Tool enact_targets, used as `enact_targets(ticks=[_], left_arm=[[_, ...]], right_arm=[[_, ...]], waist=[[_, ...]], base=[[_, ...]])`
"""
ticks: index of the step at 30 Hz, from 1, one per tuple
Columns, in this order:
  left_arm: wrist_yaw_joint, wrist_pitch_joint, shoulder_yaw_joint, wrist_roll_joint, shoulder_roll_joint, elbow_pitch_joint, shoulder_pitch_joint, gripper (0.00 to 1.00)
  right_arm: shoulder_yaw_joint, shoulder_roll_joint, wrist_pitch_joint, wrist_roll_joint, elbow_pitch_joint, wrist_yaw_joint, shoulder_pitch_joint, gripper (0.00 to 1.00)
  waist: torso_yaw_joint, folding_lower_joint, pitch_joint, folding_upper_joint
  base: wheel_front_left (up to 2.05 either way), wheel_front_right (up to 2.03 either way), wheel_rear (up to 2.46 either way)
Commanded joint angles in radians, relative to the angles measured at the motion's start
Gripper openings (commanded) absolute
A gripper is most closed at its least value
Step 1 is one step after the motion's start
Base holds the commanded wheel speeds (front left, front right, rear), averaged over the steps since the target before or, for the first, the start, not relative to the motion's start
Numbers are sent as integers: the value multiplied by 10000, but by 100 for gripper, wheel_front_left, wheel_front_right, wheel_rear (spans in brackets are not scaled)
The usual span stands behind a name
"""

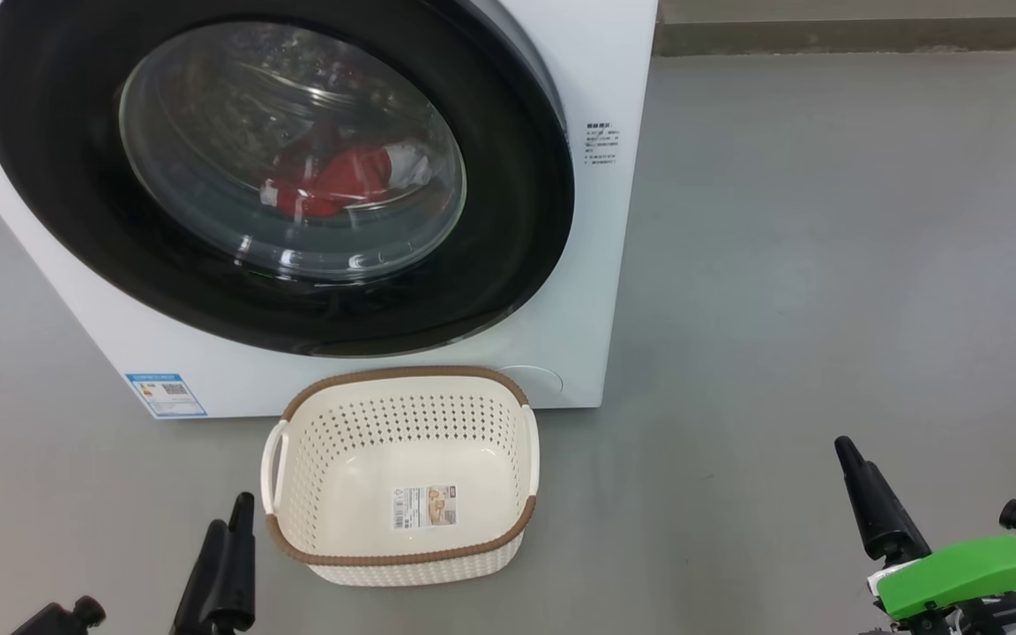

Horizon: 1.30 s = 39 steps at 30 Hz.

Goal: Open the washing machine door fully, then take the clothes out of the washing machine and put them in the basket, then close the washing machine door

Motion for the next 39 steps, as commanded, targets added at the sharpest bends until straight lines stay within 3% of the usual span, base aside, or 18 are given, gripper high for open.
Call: enact_targets(ticks=[1,18,39], left_arm=[[40,-144,135,489,164,-358,-101,100],[330,-617,-81,3323,188,-637,51,100],[589,-1238,-123,6044,220,-819,172,100]], right_arm=[[143,-283,-147,-474,-312,68,-295,100],[210,-523,-617,-3060,-518,86,-160,100],[69,-684,-1234,-6122,-654,108,-39,100]], waist=[[-3,-1,7,0],[-2,-1,-33,0],[20,-1,-1,0]], base=[[0,0,0],[0,0,0],[0,0,0]])
